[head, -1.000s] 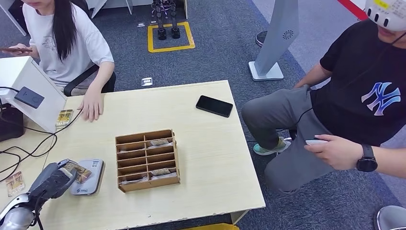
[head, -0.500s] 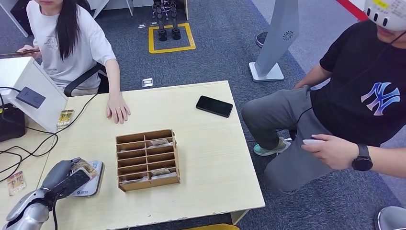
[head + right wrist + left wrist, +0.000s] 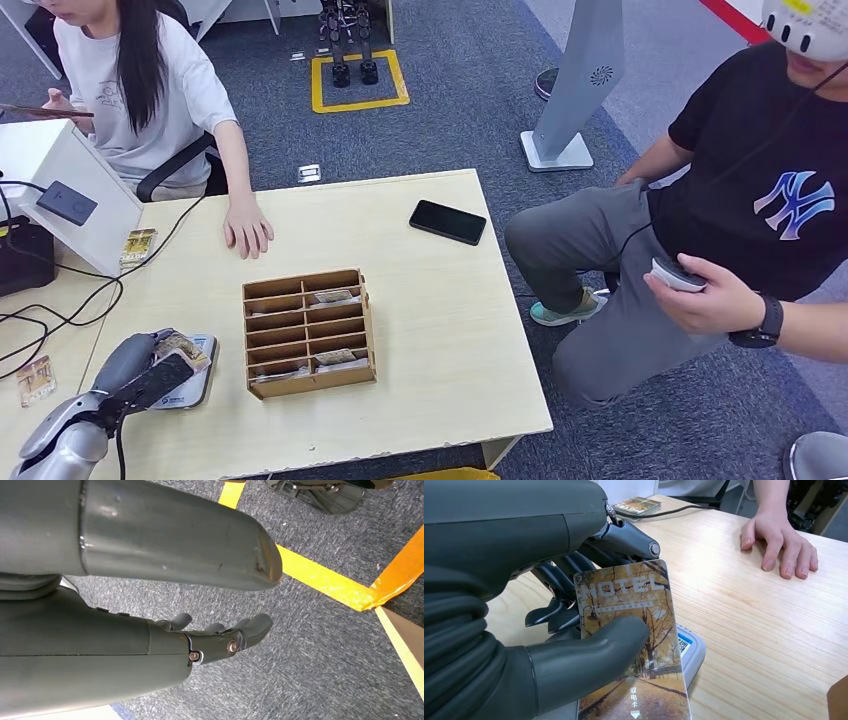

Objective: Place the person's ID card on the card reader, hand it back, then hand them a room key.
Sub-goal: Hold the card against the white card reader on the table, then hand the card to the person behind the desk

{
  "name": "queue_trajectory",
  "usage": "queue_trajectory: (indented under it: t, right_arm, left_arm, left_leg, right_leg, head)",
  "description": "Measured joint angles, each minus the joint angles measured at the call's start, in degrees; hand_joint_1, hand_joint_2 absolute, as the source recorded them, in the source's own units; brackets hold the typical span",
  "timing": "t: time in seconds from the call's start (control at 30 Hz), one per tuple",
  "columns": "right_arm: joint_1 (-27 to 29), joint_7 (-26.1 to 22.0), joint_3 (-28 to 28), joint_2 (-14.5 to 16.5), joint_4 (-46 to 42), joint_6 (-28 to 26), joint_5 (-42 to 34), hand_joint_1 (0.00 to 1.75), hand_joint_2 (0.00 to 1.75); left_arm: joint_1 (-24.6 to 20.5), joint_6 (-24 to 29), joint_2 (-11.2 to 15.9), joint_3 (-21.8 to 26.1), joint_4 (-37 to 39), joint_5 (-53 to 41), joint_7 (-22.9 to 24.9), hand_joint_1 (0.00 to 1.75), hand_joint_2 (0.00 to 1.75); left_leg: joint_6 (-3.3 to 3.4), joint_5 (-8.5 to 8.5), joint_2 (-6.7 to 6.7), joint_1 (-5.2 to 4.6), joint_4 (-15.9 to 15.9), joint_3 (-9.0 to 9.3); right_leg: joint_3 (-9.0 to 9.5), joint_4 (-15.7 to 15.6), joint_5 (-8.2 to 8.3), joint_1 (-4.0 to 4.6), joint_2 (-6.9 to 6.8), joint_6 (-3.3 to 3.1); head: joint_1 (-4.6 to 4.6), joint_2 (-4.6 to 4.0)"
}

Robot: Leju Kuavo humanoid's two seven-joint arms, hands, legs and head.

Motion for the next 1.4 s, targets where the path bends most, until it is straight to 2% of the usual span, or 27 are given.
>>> queue_trajectory:
  t: [0.23, 0.33, 0.43, 0.53, 0.77, 0.97, 1.13, 1.2, 1.27, 1.33, 1.4]
  right_arm:
    - [0.0, -0.3, -0.1, 0.0, 0.0, -0.1, 0.7, 0.00, 0.00]
    - [0.0, -0.4, -0.2, 0.0, 0.0, 0.0, 1.1, 0.00, 0.00]
    - [0.0, -0.1, -0.5, 0.0, 0.0, 0.4, 1.7, 0.00, 0.00]
    - [-0.1, 0.0, -0.9, 0.1, 0.0, 0.7, 2.7, 0.00, 0.00]
    - [0.0, 0.5, -1.1, 0.3, 0.0, 1.5, 4.3, 0.00, 0.00]
    - [-0.1, 0.4, -1.1, 0.5, 0.0, 1.6, 5.0, 0.00, 0.00]
    - [-0.1, 0.4, -1.1, 0.6, 0.0, 1.6, 5.7, 0.00, 0.00]
    - [-0.1, 0.4, -1.1, 0.6, 0.0, 1.6, 6.2, 0.00, 0.00]
    - [-0.2, 0.4, -1.1, 0.7, 0.0, 1.7, 6.8, 0.00, 0.00]
    - [-0.3, 0.1, -1.1, 0.7, 0.0, 1.7, 7.5, 0.00, 0.00]
    - [-0.4, -0.2, -1.1, 0.7, 0.0, 1.6, 8.1, 0.00, 0.00]
  left_arm:
    - [-1.3, 3.3, -1.5, -0.9, 2.3, -2.8, 1.3, 1.75, 1.75]
    - [-1.3, 3.7, -2.5, -0.5, 2.7, 1.1, -2.0, 1.75, 1.75]
    - [-0.6, 3.4, -6.0, 4.0, 0.7, 15.8, -8.7, 1.75, 1.75]
    - [-0.1, 2.8, -9.6, 10.1, -4.0, 27.1, -9.4, 1.75, 1.75]
    - [-0.9, 8.1, -13.2, 19.1, -9.7, 31.4, -9.9, 1.75, 1.75]
    - [-2.4, 10.8, -14.2, 22.6, -9.8, 31.5, -11.4, 1.75, 1.75]
    - [-3.6, 13.8, -14.8, 24.1, -9.4, 30.1, -13.0, 1.75, 1.75]
    - [-4.1, 16.9, -14.9, 24.3, -9.0, 27.6, -13.6, 1.75, 1.75]
    - [-4.8, 23.7, -14.9, 24.4, -8.2, 20.9, -14.2, 1.75, 1.75]
    - [-5.6, 30.9, -14.8, 24.8, -7.2, 9.6, -15.0, 1.75, 1.75]
    - [-6.2, 34.3, -15.3, 27.0, -6.8, -3.0, -16.5, 1.75, 1.75]
  left_leg:
    - [0.00, 0.00, -0.10, -0.02, 0.0, 0.09]
    - [-0.03, 0.06, -0.10, -0.02, 0.0, 0.10]
    - [-0.02, 0.23, -0.18, -0.01, 0.0, -0.13]
    - [-0.01, 0.32, -0.13, -0.01, 0.0, -0.46]
    - [-0.02, 0.32, -0.01, -0.01, 0.0, -0.66]
    - [-0.02, 0.32, -0.01, -0.01, 0.0, -0.72]
    - [-0.02, 0.32, -0.01, -0.01, 0.0, -0.74]
    - [-0.02, 0.32, -0.02, -0.01, 0.0, -0.75]
    - [-0.02, 0.32, -0.01, -0.01, 0.0, -0.76]
    - [-0.02, 0.32, -0.02, -0.01, 0.0, -0.77]
    - [-0.02, 0.32, -0.02, -0.01, 0.1, -0.77]
  right_leg:
    - [0.14, 0.0, 0.00, -0.04, -0.10, 0.00]
    - [0.09, 0.0, 0.02, -0.04, -0.09, -0.02]
    - [-0.14, 0.0, 0.13, -0.04, -0.14, -0.01]
    - [-0.43, 0.0, 0.32, -0.04, -0.08, 0.02]
    - [-0.72, 0.0, 0.35, -0.04, 0.02, 0.02]
    - [-0.76, 0.0, 0.35, -0.03, 0.01, 0.01]
    - [-0.77, 0.0, 0.35, -0.03, 0.01, 0.02]
    - [-0.77, 0.0, 0.35, -0.03, 0.01, 0.02]
    - [-0.78, 0.0, 0.35, -0.04, 0.01, 0.02]
    - [-0.78, 0.0, 0.35, -0.04, 0.01, 0.02]
    - [-0.79, 0.0, 0.35, -0.04, 0.01, 0.02]
  head:
    - [-0.02, 0.00]
    - [-0.03, 0.00]
    - [-0.08, 0.00]
    - [-0.05, 0.00]
    - [-0.05, 0.00]
    - [-0.06, 0.00]
    - [-0.05, 0.00]
    - [-0.05, 0.00]
    - [-0.05, 0.00]
    - [-0.05, 0.00]
    - [-0.05, 0.00]
